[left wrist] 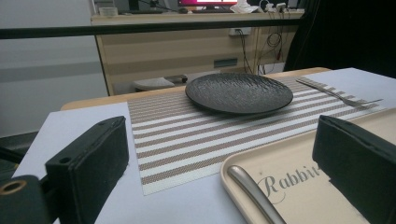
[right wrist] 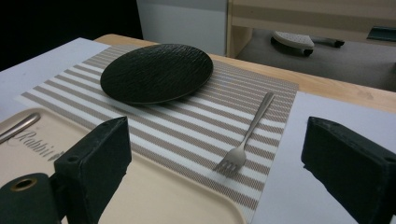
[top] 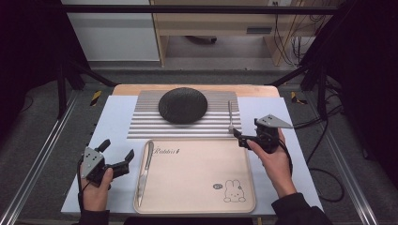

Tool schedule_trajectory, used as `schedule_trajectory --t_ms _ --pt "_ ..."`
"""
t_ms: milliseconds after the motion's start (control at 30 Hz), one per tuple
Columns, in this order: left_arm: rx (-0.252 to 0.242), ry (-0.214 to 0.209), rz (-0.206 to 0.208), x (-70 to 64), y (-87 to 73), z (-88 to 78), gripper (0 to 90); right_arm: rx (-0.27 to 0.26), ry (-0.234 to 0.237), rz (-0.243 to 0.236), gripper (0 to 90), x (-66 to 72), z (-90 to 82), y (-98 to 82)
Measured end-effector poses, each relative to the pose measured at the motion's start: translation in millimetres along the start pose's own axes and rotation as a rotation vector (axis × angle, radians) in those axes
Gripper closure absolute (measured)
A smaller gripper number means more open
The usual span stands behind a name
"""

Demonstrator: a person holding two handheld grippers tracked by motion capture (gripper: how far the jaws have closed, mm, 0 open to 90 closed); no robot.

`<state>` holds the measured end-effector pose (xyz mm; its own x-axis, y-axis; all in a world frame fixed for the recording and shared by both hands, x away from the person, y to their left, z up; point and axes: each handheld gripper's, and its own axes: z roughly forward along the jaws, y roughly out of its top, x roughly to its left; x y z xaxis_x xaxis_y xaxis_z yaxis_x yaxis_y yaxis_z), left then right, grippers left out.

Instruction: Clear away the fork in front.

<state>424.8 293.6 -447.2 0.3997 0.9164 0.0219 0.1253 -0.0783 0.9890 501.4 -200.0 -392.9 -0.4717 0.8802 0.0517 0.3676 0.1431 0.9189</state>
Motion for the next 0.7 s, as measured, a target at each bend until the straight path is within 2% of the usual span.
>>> schedule_trajectory --t_ms 67,133,267,367,467,500,700 --pt "0.001 0.001 0.002 0.2 -0.2 0.2 3.6 0.008 -0.004 0.005 9.2 -3.0 11.8 10.0" --pt "0.007 0.000 0.004 0.5 -0.9 1.0 3.5 0.012 -0.009 0.007 9.7 -4.4 16.0 12.9" --pt "0.014 -0.005 0.004 0.3 -2.2 2.2 3.3 0.008 -0.037 0.028 11.1 -10.5 34.2 22.3" --pt "0.017 -0.005 0.012 -0.5 -2.4 3.0 2.9 0.027 -0.053 0.027 11.8 -14.8 50.2 26.3" --pt "0.022 -0.005 0.017 -0.8 -3.0 4.3 2.6 0.052 -0.079 0.027 13.4 -20.1 72.1 24.4" --pt "0.023 -0.006 0.016 -0.6 -3.2 4.6 2.6 0.052 -0.079 0.027 13.4 -20.1 72.1 24.4" --pt "0.022 -0.003 0.006 1.2 -3.7 5.5 2.6 0.093 -0.106 0.035 18.7 -28.6 98.0 17.1"
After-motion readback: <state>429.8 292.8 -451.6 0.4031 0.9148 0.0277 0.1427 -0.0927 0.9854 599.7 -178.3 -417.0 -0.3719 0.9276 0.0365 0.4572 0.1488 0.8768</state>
